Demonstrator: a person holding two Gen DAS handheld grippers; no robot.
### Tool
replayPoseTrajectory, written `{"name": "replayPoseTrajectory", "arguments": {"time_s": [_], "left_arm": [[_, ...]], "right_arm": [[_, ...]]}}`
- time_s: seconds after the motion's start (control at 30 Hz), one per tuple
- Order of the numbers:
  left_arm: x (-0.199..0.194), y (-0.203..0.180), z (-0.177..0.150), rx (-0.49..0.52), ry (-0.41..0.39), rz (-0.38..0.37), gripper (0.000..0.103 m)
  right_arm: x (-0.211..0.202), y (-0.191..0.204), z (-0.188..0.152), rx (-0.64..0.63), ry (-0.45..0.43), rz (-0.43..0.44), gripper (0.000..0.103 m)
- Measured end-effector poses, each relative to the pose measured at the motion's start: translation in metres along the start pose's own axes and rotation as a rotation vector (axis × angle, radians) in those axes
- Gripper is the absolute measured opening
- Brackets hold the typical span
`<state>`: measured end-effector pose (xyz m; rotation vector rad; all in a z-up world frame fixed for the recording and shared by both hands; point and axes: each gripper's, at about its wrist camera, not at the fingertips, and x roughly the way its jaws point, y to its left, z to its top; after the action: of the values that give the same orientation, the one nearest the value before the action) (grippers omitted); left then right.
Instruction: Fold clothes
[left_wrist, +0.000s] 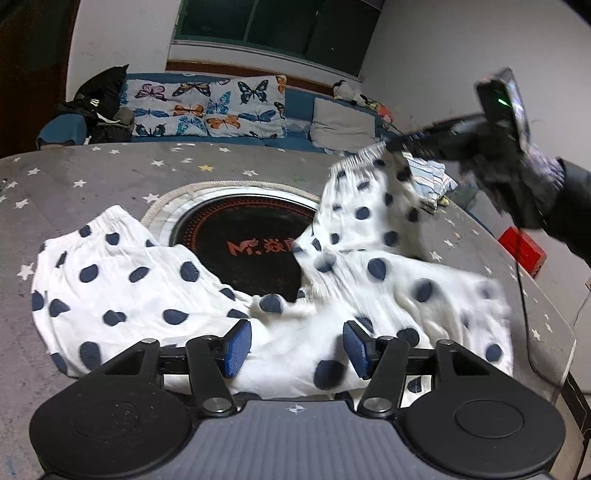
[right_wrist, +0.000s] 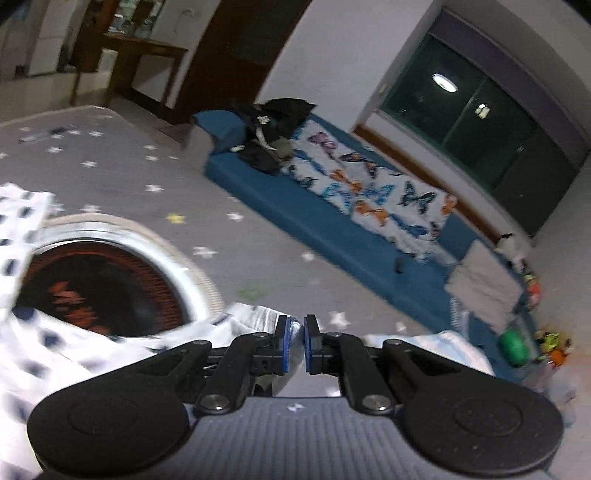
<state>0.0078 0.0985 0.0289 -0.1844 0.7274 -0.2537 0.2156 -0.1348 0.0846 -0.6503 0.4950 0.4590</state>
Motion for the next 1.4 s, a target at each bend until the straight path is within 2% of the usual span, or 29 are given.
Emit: {"name": "replayPoseTrajectory", "arguments": {"time_s": [0.17, 0.27, 0.4, 0.57, 0.7, 0.73, 0.9, 0.97, 1.13, 1.27, 1.4], "left_arm": [[0.011, -0.009, 0.002, 0.025, 0.022, -0.020, 0.059], [0.017, -0.014, 0.001, 0.041, 0.034, -0.033, 0.060], [0.018, -0.011, 0.004, 0.041, 0.037, -0.035, 0.060], [0.010, 0.001, 0.014, 0.025, 0.007, -0.004, 0.060], [0.003, 0.023, 0.028, -0.004, -0.033, 0.082, 0.060], [0.003, 0.030, 0.031, -0.011, -0.038, 0.112, 0.060], [0.006, 0.068, 0.044, -0.035, -0.049, 0.272, 0.058], [0.009, 0.082, 0.049, -0.041, -0.051, 0.337, 0.058], [0.021, 0.111, 0.057, -0.022, -0.059, 0.475, 0.059], [0.036, 0.127, 0.058, -0.028, -0.005, 0.506, 0.059], [0.045, 0.137, 0.057, -0.028, 0.035, 0.501, 0.053]], "right_arm": [[0.041, -0.024, 0.000, 0.009, 0.027, -0.105, 0.007], [0.075, -0.039, -0.012, 0.072, 0.103, -0.135, 0.009], [0.092, -0.052, -0.030, 0.186, 0.140, -0.100, 0.011], [0.084, -0.048, -0.045, 0.272, 0.153, 0.029, 0.013], [0.083, -0.034, -0.053, 0.327, 0.187, 0.163, 0.015], [0.086, -0.029, -0.053, 0.329, 0.193, 0.173, 0.018], [0.092, -0.018, -0.060, 0.341, 0.217, 0.179, 0.025], [0.092, -0.018, -0.062, 0.345, 0.219, 0.178, 0.031], [0.093, -0.019, -0.065, 0.366, 0.218, 0.181, 0.035], [0.095, -0.020, -0.065, 0.373, 0.216, 0.179, 0.038], [0.096, -0.021, -0.066, 0.379, 0.214, 0.176, 0.042]]}}
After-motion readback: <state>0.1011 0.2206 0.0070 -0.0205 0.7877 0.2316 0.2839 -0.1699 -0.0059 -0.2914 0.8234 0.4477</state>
